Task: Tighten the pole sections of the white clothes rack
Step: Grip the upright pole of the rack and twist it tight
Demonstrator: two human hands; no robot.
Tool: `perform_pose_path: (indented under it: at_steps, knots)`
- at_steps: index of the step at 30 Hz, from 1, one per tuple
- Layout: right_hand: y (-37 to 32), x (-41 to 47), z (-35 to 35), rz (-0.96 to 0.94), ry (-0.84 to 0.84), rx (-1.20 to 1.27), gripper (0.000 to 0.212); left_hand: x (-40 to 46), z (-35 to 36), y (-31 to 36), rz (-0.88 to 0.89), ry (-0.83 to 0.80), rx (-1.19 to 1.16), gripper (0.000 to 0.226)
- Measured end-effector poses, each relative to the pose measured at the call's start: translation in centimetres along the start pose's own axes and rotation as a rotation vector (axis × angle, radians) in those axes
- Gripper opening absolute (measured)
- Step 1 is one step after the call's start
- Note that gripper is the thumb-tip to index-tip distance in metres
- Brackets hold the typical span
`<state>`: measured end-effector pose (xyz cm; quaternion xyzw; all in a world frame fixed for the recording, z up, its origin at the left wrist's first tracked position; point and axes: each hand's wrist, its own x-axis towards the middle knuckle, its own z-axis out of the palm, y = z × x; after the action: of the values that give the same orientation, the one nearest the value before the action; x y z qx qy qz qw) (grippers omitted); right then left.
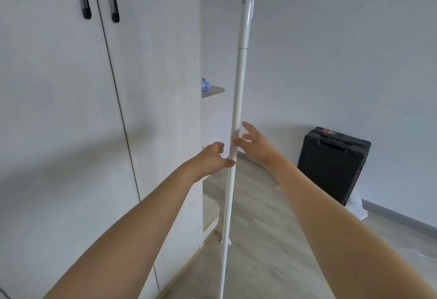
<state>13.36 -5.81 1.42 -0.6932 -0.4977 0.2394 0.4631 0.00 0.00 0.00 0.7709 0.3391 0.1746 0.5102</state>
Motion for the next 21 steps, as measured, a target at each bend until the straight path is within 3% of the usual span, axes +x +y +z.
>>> perform_pose_path:
  at_steps: [3,5,8,11,21]
  knots:
    - [-0.6,1.3,-1.1,-0.151,-0.074,0.195,0.025,1.2,0.8,0.3,0.04,-0.02,-0.009,0.035]
    - [-0.8,2.0,-1.3,-0.165,-0.142,0.28,0.021,1.8,1.2,0.2,0.067,-0.025,-0.067,0.019]
    - [-0.6,2.8,-1.3,-0.192,-0.197,0.334,0.023,2.7,1.4,-0.2,0.095,-0.005,-0.151,0.026]
    - [-0.4,3.0,-1.2,-0.201,-0.174,0.39,0.017,3.5,1.6,-0.6,0.138,-0.032,-0.137,0.015]
    - [0.0,3.7,-2.0,-0.206,0.041,0.372,0.016,6.9,2.1,-0.1,0.215,-0.062,-0.064,0.014]
